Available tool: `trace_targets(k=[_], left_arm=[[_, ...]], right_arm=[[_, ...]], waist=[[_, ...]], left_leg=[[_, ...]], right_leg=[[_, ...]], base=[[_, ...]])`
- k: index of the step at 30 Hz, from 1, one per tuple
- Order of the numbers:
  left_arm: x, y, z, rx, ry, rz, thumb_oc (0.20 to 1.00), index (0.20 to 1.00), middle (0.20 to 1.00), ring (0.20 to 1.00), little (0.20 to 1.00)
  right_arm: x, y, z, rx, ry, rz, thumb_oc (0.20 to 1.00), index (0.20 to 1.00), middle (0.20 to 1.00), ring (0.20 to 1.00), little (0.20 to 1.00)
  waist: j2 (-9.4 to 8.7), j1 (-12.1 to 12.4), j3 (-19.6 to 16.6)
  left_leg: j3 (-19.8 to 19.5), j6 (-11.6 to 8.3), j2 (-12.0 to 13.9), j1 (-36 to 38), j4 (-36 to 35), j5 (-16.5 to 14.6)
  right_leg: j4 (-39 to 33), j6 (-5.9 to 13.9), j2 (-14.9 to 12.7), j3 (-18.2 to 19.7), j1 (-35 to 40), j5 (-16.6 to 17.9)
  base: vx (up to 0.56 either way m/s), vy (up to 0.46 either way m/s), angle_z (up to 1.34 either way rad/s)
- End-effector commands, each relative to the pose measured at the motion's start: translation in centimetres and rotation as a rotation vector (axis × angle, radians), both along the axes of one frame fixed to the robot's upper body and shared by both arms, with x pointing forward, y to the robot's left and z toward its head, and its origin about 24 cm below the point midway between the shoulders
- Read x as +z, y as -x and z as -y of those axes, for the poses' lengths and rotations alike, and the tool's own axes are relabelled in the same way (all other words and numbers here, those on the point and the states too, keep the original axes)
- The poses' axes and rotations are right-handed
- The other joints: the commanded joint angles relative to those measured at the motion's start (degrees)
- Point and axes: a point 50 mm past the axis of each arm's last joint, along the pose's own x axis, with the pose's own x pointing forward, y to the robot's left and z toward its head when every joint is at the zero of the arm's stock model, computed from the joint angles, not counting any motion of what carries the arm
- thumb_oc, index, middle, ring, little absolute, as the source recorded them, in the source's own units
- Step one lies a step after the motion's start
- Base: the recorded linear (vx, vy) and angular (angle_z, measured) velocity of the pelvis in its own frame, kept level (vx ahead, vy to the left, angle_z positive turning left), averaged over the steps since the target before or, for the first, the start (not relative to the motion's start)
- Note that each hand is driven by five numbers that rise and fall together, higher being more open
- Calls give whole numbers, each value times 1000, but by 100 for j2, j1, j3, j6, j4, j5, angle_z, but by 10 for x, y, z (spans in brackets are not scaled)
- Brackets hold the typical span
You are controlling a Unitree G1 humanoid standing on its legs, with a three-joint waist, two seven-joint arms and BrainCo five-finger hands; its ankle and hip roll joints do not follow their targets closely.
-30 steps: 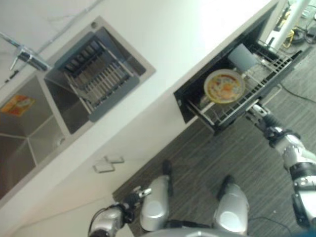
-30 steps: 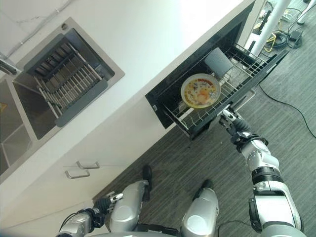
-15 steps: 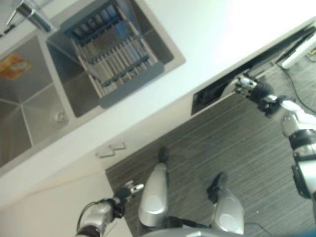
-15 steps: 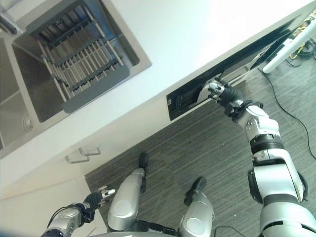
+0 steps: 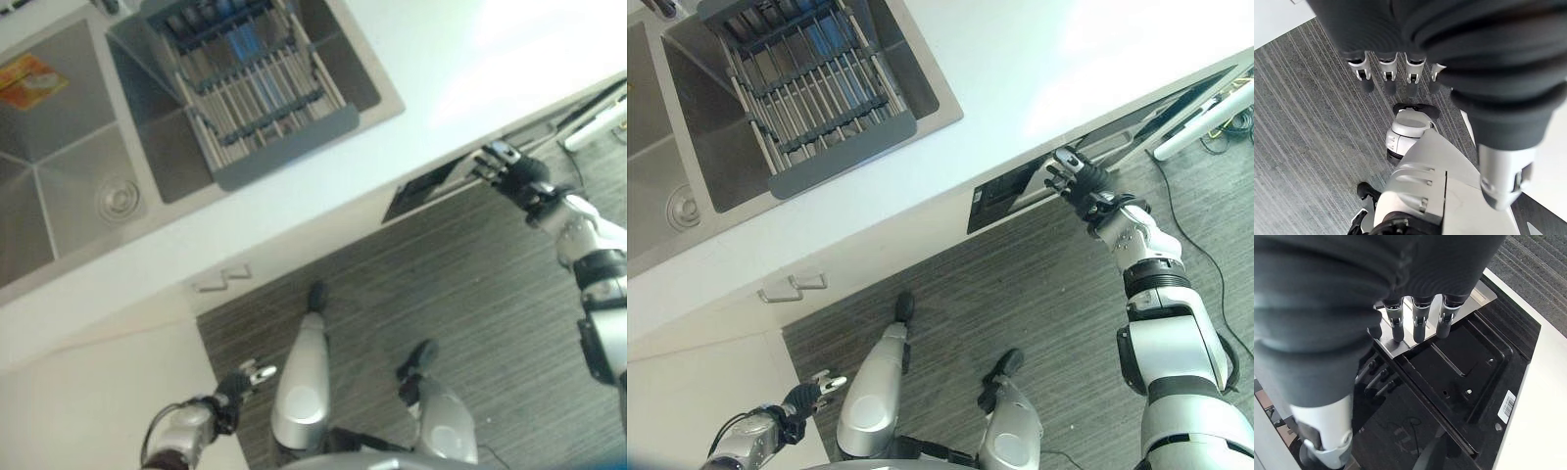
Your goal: Place the dishes in the dishwasher.
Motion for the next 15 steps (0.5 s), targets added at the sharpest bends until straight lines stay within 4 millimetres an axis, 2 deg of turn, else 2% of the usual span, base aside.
trace_targets(k=[1, 4, 6, 7, 10, 11, 12, 13, 15], left_arm=[[10, -1, -21, -18, -61, 7, 1000, 1000, 1000, 1000, 1000], [4, 3, -18, 46, -52, -19, 1000, 1000, 1000, 1000, 1000], [0, 6, -13, 61, -48, -27, 1000, 1000, 1000, 1000, 1000], [-4, 9, -8, 77, -39, -34, 1000, 1000, 1000, 1000, 1000], [-10, 12, 2, 112, -21, -47, 1000, 1000, 1000, 1000, 1000], [-10, 12, 4, 120, -18, -49, 1000, 1000, 1000, 1000, 1000], [-13, 14, 8, 142, -7, -58, 1000, 1000, 1000, 1000, 1000], [-15, 17, 11, 157, 4, -68, 1000, 1000, 1000, 1000, 1000], [-20, 26, 16, 171, 19, -106, 1000, 1000, 1000, 1000, 1000]], right_arm=[[142, -10, -73, 276, -103, 590, 1000, 1000, 1000, 1000, 1000], [69, -16, -71, 275, -153, 360, 1000, 1000, 1000, 1000, 1000], [18, -11, -72, 275, -149, 242, 1000, 1000, 1000, 1000, 1000], [-30, 1, -74, 275, -143, 137, 1000, 1000, 1000, 1000, 1000], [-96, 28, -85, 263, -169, -5, 1000, 1000, 1000, 1000, 1000], [-106, 34, -86, 252, -179, -26, 1000, 1000, 1000, 1000, 1000], [-138, 54, -88, 228, -172, -106, 1000, 1000, 1000, 1000, 1000], [-161, 72, -86, 196, -184, -162, 1000, 1000, 1000, 1000, 1000], [-212, 124, -71, 131, -205, -286, 1000, 1000, 1000, 1000, 1000]], waist=[[-256, 518, -269], [-296, 422, -419], [-306, 334, -488], [-308, 222, -568], [-307, -7, -705], [-306, -49, -725], [-298, -208, -791], [-288, -327, -852], [-261, -638, -996]], left_leg=[[368, 192, -196, 88, 169, -425], [469, 134, -150, 401, -171, -312], [567, 113, -109, 565, -329, -251], [653, 92, -63, 710, -452, -210], [789, 61, 16, 918, -612, -162], [811, 56, 29, 948, -634, -157], [891, 33, 74, 1046, -700, -140], [963, 20, 104, 1120, -763, -124], [1180, 38, 185, 1254, -836, -35]], right_leg=[[696, 93, -191, 365, -97, -487], [434, 133, -124, 364, 128, -425], [306, 144, -110, 363, 236, -369], [210, 157, -94, 372, 318, -339], [122, 161, -75, 431, 395, -311], [110, 163, -75, 443, 403, -305], [70, 160, -76, 500, 422, -289], [26, 167, -77, 546, 433, -262], [-77, 125, -73, 593, 451, -140]], base=[[-67, -78, 6], [-47, -51, 2], [-29, -34, -4], [-28, -35, -7], [-17, -12, -12], [-47, -18, -23], [-71, -23, -24], [-156, -16, -29], [-134, -6, -45]])
